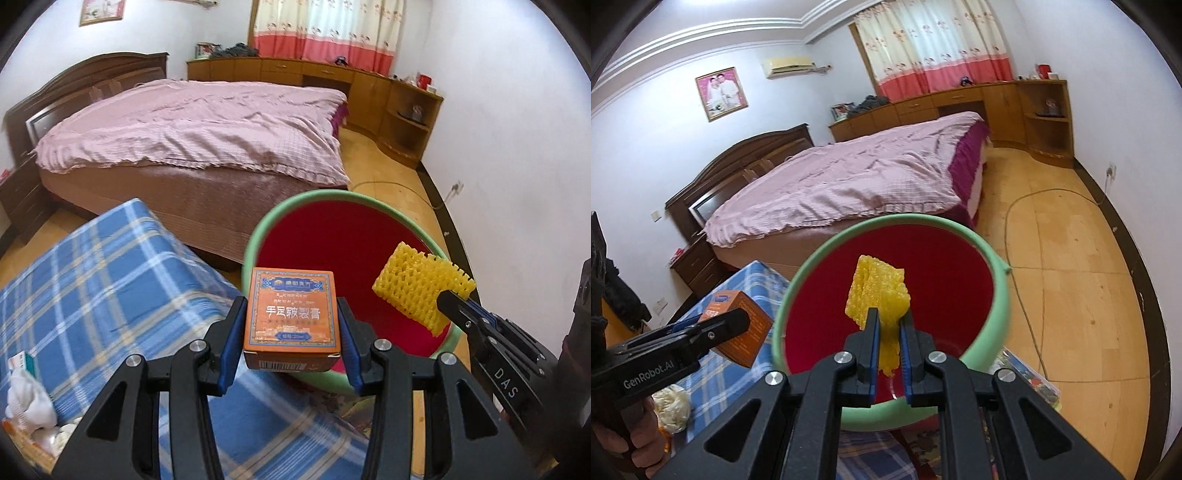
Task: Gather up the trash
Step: 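Carry the box and foam net over the red bucket and open both tools, then move both open tools back over the table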
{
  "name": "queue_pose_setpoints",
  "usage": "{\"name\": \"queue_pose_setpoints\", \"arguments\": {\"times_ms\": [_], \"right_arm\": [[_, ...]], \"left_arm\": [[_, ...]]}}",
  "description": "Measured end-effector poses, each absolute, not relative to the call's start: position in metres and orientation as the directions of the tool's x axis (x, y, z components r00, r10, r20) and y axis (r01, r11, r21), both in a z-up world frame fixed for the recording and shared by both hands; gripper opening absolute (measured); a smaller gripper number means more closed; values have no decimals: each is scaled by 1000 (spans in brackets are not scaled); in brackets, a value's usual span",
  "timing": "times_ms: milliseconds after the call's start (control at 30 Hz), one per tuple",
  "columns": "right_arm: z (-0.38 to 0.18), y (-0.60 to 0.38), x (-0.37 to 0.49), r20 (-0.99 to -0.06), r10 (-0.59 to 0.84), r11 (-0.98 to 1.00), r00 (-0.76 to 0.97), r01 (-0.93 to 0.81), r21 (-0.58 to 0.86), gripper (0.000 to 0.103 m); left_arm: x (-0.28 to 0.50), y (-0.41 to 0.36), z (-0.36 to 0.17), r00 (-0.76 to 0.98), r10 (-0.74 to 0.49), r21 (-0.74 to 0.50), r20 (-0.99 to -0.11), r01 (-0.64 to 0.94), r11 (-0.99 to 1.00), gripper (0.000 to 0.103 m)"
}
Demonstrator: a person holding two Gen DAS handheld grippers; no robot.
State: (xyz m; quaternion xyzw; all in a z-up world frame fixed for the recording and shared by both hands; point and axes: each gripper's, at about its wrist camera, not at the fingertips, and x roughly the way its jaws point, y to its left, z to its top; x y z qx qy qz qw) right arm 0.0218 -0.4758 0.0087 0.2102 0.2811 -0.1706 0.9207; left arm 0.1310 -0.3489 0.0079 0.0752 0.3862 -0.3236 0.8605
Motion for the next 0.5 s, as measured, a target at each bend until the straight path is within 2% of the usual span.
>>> {"name": "queue_pose_setpoints", "arguments": {"times_ms": [233,300,367,433,500], "right_arm": [[2,-488,20,-610,-174,830,773,448,332,14],[1,-490,19,-610,-166,826,775,447,343,15],[1,-491,20,-610,-164,827,775,445,344,22],[1,-491,20,-614,-162,826,773,446,345,33],[0,-492,21,-618,-155,824,770,447,350,36]], "left_arm": [[124,-370,4,445,-534,-111,-719,686,720,48],[123,-373,3,455,-522,-88,-721,688,720,55],[121,-373,5,484,-510,-61,-712,680,730,58],[122,-371,6,499,-504,-49,-705,675,736,59],[124,-368,7,496,-501,-61,-709,665,744,59]]}}
